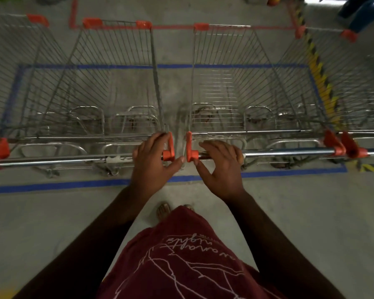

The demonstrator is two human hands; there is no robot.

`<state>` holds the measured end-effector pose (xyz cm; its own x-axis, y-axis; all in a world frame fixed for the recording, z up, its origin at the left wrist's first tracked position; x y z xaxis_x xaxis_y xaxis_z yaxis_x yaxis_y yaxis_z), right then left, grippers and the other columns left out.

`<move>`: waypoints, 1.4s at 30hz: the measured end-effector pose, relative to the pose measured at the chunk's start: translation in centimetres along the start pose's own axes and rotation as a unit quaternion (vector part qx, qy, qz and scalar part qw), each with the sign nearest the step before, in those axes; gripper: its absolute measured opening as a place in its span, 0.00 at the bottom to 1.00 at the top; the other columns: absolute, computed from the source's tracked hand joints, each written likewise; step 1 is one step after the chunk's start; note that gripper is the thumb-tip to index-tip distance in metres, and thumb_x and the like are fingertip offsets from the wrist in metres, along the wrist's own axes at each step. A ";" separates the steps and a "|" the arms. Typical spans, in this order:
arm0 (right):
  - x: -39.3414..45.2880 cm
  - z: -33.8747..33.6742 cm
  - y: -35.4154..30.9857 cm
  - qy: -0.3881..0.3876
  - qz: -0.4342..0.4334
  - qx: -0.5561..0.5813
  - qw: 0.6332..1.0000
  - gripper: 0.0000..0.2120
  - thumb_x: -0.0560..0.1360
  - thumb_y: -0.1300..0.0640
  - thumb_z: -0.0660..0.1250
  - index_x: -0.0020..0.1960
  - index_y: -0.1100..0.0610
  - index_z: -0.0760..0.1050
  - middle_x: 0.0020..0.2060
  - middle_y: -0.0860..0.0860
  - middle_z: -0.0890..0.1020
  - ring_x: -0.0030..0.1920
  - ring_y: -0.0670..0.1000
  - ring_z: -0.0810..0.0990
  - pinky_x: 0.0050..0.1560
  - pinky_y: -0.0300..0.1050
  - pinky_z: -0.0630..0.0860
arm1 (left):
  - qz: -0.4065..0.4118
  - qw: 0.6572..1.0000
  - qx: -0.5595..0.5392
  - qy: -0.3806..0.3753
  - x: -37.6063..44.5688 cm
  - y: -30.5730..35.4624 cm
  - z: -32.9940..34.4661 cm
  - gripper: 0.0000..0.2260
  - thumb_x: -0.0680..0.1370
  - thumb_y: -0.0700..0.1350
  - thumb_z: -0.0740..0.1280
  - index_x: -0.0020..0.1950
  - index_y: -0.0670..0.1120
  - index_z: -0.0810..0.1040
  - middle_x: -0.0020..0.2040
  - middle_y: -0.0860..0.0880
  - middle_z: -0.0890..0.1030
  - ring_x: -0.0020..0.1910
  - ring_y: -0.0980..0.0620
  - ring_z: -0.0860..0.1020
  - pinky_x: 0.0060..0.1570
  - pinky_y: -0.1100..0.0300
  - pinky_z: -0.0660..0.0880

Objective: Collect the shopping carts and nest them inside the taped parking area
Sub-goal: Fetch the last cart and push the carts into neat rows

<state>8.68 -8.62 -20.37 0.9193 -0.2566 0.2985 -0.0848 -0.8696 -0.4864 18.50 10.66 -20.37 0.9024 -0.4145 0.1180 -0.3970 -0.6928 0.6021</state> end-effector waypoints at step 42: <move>-2.8 -25.7 42.9 -0.025 0.070 -0.060 0.995 0.25 0.71 0.26 0.65 0.51 0.45 0.85 0.48 0.44 0.86 0.55 0.51 0.84 0.66 0.51 0.64 | 0.022 0.998 0.022 -0.059 2.9 39.3 28.8 0.20 0.76 0.66 0.66 0.64 0.58 0.78 0.59 0.60 0.82 0.65 0.56 0.76 0.71 0.47 0.54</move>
<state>-7.42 -56.03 -20.99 0.9126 -0.3607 0.1923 -0.2563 -0.8714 -0.4183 0.72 -34.78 -19.13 0.8588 -0.5101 0.0480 -0.4451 -0.6962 0.5632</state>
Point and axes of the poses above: each hand's wrist, its own x-axis towards the middle knuckle, its own z-axis out of the palm, y = z × x, the point moved 4 cm from there along x, towards the middle knuckle
